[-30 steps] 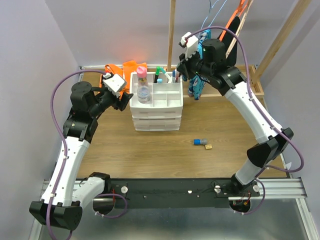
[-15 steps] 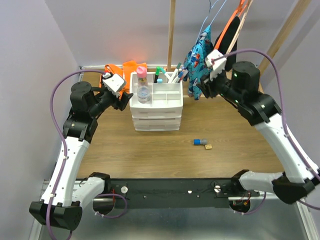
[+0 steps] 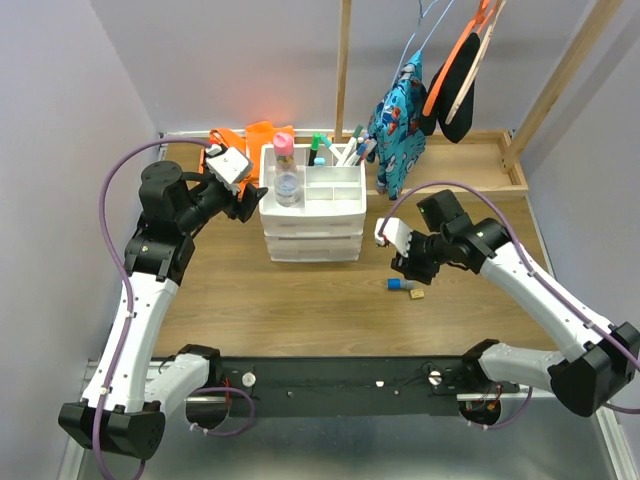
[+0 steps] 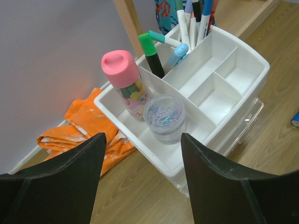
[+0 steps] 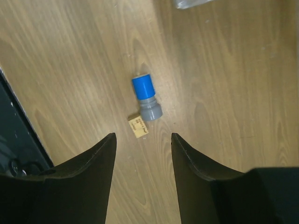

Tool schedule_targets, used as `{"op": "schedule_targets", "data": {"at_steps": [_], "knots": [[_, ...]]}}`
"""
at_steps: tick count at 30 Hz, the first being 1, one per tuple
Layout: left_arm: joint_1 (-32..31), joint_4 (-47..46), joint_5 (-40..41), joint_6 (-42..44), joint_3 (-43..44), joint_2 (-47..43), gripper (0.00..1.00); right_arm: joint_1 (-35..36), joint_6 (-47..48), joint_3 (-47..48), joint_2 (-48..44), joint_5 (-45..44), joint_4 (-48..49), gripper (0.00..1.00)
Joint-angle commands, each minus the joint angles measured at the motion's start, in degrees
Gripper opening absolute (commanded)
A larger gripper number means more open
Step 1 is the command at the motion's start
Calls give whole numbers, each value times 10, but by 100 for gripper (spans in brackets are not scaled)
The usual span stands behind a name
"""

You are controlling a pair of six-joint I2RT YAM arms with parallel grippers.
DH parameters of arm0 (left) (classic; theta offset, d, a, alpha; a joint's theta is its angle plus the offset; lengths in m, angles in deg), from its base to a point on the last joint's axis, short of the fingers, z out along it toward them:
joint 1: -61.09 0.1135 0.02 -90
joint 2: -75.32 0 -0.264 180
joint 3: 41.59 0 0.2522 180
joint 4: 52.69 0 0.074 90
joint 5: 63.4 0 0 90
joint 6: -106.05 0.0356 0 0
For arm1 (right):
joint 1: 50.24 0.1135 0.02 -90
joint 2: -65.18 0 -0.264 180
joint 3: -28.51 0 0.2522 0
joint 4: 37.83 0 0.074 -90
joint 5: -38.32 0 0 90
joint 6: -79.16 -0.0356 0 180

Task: Sort the stationery into containers
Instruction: Pick up the stationery from the center of the board.

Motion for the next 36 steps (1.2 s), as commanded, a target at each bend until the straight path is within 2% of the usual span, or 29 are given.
{"op": "schedule_targets", "data": {"at_steps": [1, 9, 22, 36], "knots": [[2, 18, -15, 7, 15, 2, 74, 4, 89, -32, 31, 34, -13, 57], [3, 27, -11, 12, 22, 10, 74, 10, 126, -71, 98, 25, 76, 63], [5, 36, -5, 18, 23, 15, 74, 31, 135, -104, 161, 25, 173, 63], [7, 35, -2, 20, 30, 25, 74, 48, 151, -104, 211, -3, 165, 60]]}}
